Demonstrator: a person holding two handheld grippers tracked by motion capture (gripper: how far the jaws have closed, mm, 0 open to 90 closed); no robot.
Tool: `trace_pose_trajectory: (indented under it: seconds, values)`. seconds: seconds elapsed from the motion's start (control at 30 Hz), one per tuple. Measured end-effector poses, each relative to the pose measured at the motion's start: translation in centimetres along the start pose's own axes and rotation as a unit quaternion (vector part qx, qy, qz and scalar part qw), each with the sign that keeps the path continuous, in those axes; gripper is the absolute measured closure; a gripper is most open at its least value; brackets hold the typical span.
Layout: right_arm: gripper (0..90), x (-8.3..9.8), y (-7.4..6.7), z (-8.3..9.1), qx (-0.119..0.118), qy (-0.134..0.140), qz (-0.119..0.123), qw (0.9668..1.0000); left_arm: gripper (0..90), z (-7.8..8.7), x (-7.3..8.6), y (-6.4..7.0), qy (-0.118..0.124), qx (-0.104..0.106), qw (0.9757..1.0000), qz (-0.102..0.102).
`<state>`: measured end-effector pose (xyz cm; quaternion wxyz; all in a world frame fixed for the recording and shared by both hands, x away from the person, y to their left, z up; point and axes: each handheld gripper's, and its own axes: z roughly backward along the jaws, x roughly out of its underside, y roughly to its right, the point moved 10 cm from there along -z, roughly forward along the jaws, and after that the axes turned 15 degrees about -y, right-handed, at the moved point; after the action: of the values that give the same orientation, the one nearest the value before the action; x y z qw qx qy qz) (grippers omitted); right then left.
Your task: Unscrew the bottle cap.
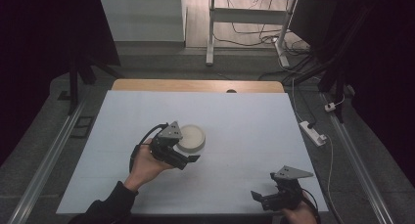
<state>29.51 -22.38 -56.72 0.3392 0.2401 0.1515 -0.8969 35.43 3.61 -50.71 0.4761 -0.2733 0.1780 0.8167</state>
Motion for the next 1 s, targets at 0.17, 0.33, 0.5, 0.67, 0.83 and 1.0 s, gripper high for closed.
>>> trace_pose_trajectory:
  seconds: [0.17,0.33,0.5,0.67,0.83,1.0]
  values:
    - [0.0,-0.8,-0.4,0.6,-0.009,0.019,0.0,0.9998,7.4,-0.1,0.0,0.1,0.0,0.003,1.0,-0.001]
    - [0.0,-1.3,-0.6,0.9,-0.006,0.03,0.007,0.9995,7.4,-0.2,0.0,0.2,0.002,0.005,1.0,-0.001]
    - [0.0,-1.9,-0.9,1.1,0.0,0.037,0.02,0.9991,7.4,-0.2,0.0,0.2,0.003,0.005,1.0,-0.001]
    - [0.0,-2.6,-1.3,1.2,-0.003,0.044,0.026,0.9987,7.4,-0.1,0.1,0.2,0.004,0.004,1.0,-0.002]
    - [0.0,-3.4,-2.0,1.2,-0.012,0.047,0.034,0.9983,7.4,-0.1,0.0,0.2,0.006,0.004,1.0,-0.002]
    - [0.0,-4.2,-3.1,1.2,-0.027,0.049,0.047,0.9973,7.4,-0.1,0.0,0.3,0.006,0.004,1.0,-0.004]
